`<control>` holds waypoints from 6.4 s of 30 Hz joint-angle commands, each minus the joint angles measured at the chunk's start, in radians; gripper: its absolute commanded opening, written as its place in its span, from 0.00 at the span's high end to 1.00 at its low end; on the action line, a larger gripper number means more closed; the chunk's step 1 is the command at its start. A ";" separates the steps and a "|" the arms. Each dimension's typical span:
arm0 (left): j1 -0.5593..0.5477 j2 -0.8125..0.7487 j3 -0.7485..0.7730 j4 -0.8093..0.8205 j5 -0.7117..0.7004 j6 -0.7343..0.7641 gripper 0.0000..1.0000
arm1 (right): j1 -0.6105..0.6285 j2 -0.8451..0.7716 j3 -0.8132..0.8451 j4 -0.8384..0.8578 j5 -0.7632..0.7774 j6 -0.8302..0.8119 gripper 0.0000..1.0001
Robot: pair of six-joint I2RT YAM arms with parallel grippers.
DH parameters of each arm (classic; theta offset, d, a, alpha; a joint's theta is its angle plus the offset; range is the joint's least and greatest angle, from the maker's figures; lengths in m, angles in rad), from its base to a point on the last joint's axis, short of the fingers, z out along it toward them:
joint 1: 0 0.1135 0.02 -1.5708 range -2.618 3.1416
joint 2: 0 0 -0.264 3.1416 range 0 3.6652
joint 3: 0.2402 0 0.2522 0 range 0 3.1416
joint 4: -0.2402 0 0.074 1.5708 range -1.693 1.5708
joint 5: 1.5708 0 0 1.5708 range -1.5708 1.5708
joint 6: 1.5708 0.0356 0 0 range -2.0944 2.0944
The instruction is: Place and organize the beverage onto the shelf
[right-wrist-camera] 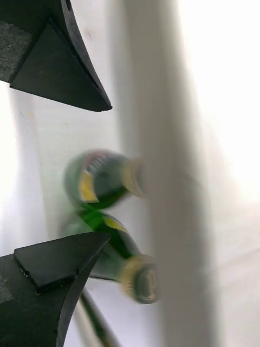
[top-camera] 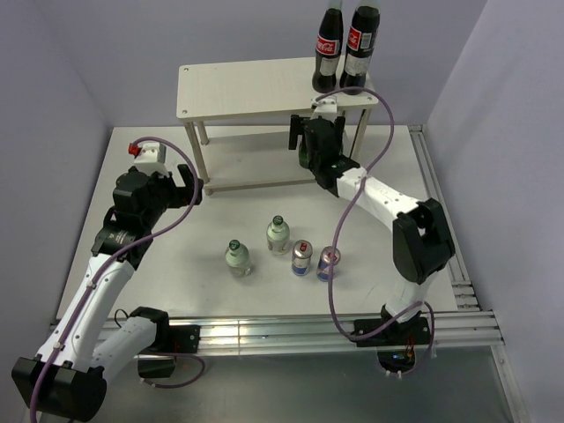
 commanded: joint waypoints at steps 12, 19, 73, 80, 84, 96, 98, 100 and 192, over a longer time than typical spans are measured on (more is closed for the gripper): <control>-0.199 -0.094 -0.002 0.003 -0.301 -0.083 0.01 | 0.425 -0.631 -0.428 -0.110 0.109 0.163 0.02; -0.585 -0.191 -0.112 -0.112 -0.579 -0.403 0.01 | 0.552 -0.798 -0.583 -0.229 0.097 0.277 0.01; -0.875 0.449 -0.376 0.406 -0.913 -0.568 0.41 | 0.582 -1.093 -0.761 -0.464 0.195 0.312 0.01; -0.854 0.452 -0.349 0.406 -0.920 -0.536 0.97 | 0.582 -1.088 -0.763 -0.452 0.192 0.307 0.01; -0.798 0.441 -0.286 0.444 -0.890 -0.422 1.00 | 0.582 -1.094 -0.758 -0.450 0.198 0.303 0.01; -0.539 0.527 0.034 0.515 -0.716 -0.154 1.00 | 0.583 -1.117 -0.769 -0.447 0.193 0.303 0.01; -0.504 0.576 0.077 0.527 -0.697 -0.131 1.00 | 0.583 -1.119 -0.771 -0.446 0.190 0.303 0.01; -0.478 0.611 0.140 0.529 -0.674 -0.106 1.00 | 0.582 -1.123 -0.775 -0.446 0.187 0.307 0.01; -0.929 0.574 -0.329 0.805 -0.669 -0.218 0.01 | 0.583 -1.154 -0.820 -0.458 0.224 0.337 0.01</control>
